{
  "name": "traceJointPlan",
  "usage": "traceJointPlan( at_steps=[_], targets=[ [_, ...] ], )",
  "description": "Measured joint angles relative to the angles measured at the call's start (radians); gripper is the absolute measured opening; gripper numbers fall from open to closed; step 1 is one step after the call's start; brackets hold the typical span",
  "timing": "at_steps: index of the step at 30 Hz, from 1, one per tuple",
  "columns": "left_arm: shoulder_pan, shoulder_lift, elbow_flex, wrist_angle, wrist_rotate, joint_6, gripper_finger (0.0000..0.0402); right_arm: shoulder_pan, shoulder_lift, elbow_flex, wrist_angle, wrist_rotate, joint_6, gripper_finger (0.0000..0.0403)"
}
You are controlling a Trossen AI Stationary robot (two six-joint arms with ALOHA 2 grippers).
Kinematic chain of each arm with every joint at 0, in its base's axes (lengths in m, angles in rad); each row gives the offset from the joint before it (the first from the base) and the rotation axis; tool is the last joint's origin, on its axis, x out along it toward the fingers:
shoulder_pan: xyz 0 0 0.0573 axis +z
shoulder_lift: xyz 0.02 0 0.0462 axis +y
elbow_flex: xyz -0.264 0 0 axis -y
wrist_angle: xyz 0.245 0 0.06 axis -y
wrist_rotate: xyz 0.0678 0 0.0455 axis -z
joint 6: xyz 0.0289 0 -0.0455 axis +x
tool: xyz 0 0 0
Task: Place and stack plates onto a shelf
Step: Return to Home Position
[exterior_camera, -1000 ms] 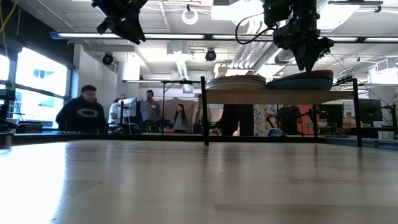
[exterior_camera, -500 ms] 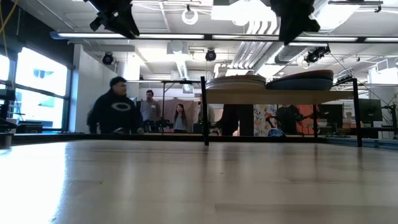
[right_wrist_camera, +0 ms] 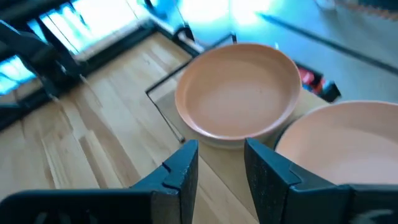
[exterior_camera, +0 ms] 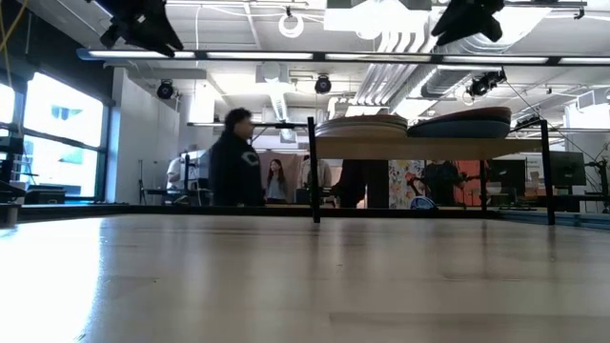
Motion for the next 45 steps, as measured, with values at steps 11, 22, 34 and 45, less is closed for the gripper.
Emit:
traceJointPlan(
  at_steps=[11,22,34,45],
  targets=[
    [-0.005,-0.247,-0.227,0.126,0.068,0.0,0.0117,0.001,-0.25,-0.423,0.502,-0.159,0.069,0.011],
    [-0.005,-0.441,-0.541,0.413,0.218,0.123,0.0117,0.067,-0.344,-0.778,0.94,-0.242,0.21,0.011],
    [-0.005,-0.53,-0.731,0.519,0.394,0.116,0.0117,0.232,-0.348,-0.868,0.963,-0.204,0.195,0.011],
    [-0.005,-0.538,-0.863,0.667,0.419,0.167,0.0117,0.301,-0.348,-0.868,0.915,-0.194,0.083,0.011]
  ],
)
